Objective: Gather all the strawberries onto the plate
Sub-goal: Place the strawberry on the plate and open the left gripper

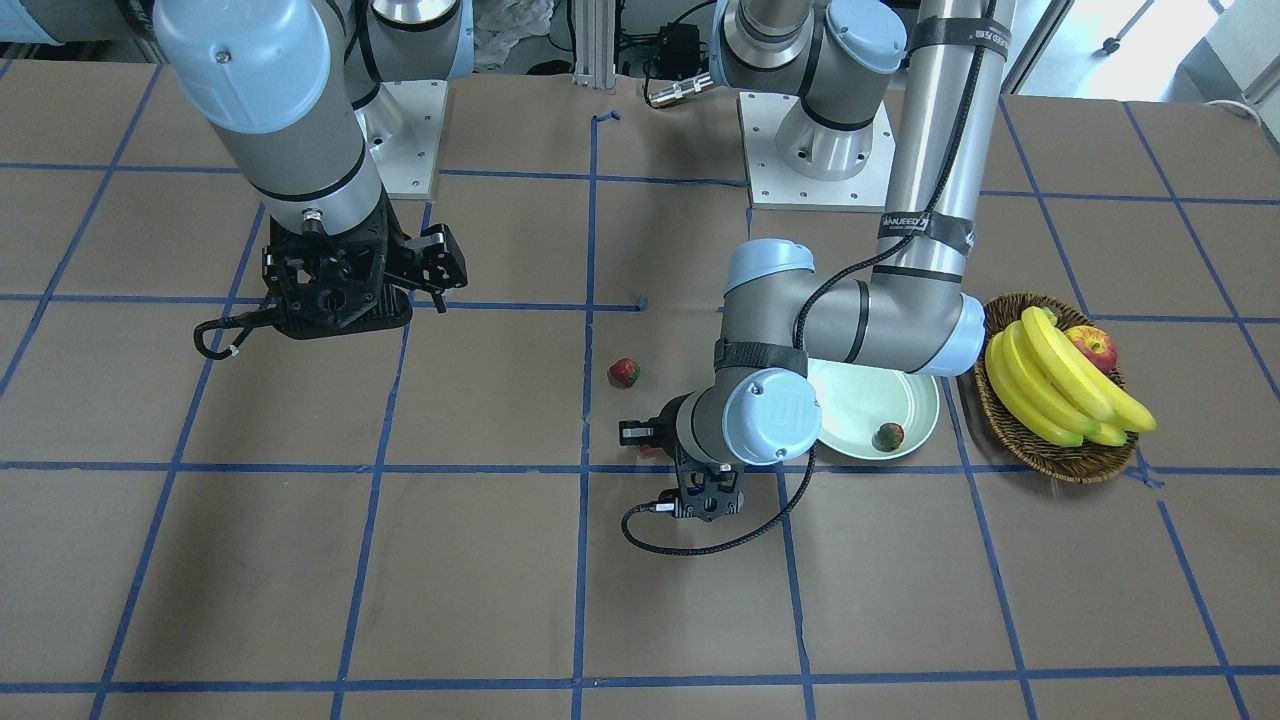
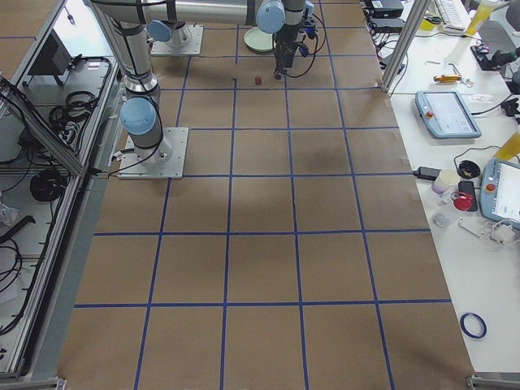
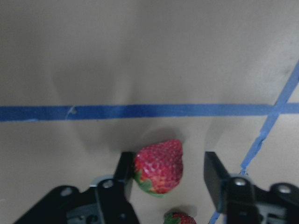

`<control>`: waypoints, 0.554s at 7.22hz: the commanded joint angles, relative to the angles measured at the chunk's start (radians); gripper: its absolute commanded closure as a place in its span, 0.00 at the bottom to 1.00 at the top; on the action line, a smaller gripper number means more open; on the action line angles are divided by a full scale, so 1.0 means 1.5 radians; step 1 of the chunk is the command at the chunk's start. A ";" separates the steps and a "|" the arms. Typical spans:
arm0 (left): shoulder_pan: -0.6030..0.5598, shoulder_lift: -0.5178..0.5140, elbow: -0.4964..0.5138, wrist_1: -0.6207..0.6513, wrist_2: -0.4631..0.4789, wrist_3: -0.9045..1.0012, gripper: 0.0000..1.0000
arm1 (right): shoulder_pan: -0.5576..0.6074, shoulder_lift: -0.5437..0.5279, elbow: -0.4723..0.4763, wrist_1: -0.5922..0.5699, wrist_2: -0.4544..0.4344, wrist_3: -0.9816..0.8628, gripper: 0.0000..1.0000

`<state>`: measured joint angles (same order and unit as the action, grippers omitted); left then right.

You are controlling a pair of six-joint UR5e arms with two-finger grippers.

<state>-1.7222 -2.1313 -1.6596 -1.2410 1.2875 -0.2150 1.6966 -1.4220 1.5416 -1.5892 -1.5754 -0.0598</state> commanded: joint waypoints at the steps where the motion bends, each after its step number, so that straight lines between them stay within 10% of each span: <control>1: 0.001 0.024 0.008 -0.001 0.031 0.009 1.00 | 0.000 0.000 0.000 0.000 0.000 0.000 0.00; 4: 0.069 0.074 0.011 -0.076 0.123 0.133 1.00 | 0.000 0.000 0.000 -0.001 0.000 0.000 0.00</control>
<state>-1.6774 -2.0539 -1.6439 -1.2809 1.4146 -0.1033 1.6966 -1.4220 1.5417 -1.5902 -1.5754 -0.0598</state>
